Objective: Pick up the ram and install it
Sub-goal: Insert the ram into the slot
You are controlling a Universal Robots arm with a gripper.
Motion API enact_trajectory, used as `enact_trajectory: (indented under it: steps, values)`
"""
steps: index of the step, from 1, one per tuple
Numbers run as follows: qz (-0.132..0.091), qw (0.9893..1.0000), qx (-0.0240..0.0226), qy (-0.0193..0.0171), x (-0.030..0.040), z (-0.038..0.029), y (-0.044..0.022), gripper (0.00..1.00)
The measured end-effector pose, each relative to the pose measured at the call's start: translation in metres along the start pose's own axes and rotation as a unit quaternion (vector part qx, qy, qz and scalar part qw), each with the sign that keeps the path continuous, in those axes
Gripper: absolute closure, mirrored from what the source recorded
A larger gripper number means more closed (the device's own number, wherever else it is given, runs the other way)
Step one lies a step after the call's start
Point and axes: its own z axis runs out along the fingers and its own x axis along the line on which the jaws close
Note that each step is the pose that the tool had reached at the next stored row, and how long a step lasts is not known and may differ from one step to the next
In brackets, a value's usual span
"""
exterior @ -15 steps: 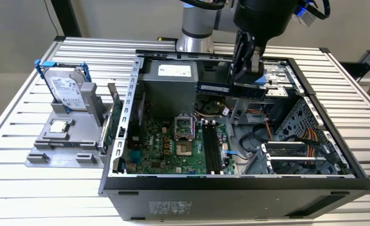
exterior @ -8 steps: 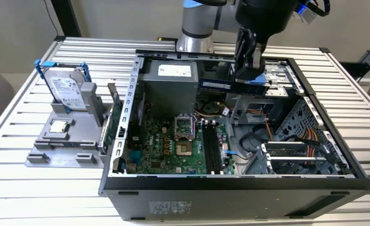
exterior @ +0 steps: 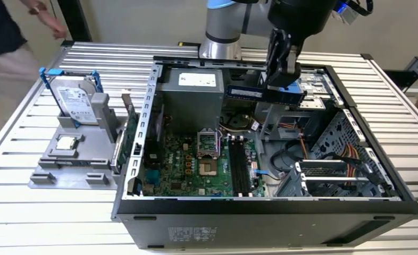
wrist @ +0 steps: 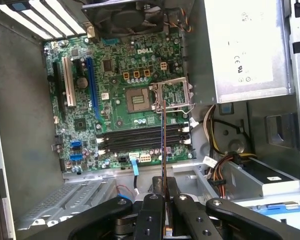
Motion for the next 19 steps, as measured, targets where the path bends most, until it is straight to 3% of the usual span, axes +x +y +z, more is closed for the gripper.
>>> enact_trajectory:
  steps: [12, 19]
  values:
    - [0.0, 1.0, 0.0, 0.0, -0.0001, 0.0, -0.0003, 1.0]
    - [0.012, 0.9999, -0.0005, -0.0002, -0.0001, 0.0, -0.0003, 1.0]
